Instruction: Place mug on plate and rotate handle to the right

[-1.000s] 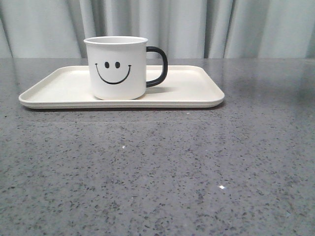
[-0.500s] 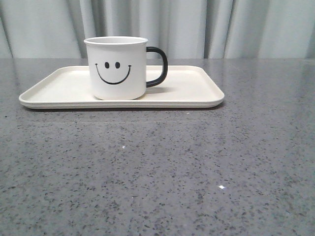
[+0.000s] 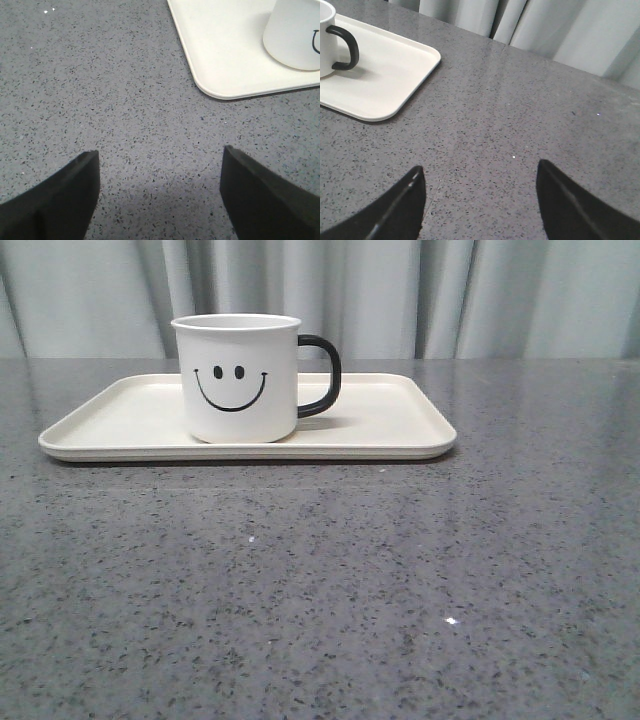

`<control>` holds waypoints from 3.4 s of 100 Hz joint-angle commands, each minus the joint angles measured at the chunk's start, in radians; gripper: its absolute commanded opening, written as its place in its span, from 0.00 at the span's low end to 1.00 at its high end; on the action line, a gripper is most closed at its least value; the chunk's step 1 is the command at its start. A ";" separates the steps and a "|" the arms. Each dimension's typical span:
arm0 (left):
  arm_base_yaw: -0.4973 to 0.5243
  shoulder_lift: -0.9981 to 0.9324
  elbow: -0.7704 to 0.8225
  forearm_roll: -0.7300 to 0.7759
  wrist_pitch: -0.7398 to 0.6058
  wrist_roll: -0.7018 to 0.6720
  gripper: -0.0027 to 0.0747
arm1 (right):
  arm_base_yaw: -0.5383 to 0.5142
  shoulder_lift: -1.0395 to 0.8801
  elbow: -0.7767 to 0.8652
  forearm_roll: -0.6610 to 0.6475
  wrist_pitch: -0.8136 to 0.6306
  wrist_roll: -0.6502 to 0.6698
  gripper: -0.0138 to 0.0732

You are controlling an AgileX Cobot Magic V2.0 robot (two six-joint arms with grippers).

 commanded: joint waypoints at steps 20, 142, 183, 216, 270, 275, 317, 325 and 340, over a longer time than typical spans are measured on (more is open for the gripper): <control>-0.007 0.000 -0.027 0.017 -0.063 -0.012 0.67 | -0.006 0.005 0.027 -0.023 -0.197 0.075 0.65; -0.007 0.000 -0.022 0.017 -0.067 -0.010 0.01 | -0.006 0.005 0.028 -0.021 -0.202 0.075 0.08; 0.203 -0.286 0.195 -0.034 -0.360 0.185 0.01 | -0.006 0.005 0.028 -0.021 -0.202 0.075 0.08; 0.418 -0.613 0.430 -0.222 -0.498 0.410 0.01 | -0.006 0.005 0.028 -0.021 -0.202 0.075 0.08; 0.443 -0.664 0.567 -0.232 -0.619 0.410 0.01 | -0.006 0.006 0.028 -0.021 -0.195 0.075 0.08; 0.443 -0.664 0.567 -0.232 -0.619 0.410 0.01 | -0.006 0.006 0.028 -0.021 -0.195 0.075 0.08; 0.443 -0.664 0.567 -0.232 -0.619 0.410 0.01 | -0.006 0.006 0.028 -0.021 -0.195 0.075 0.08; 0.443 -0.664 0.567 -0.232 -0.619 0.410 0.01 | -0.006 0.006 0.028 -0.021 -0.195 0.075 0.08; 0.443 -0.664 0.567 -0.232 -0.619 0.410 0.01 | -0.006 0.006 0.028 -0.021 -0.195 0.075 0.08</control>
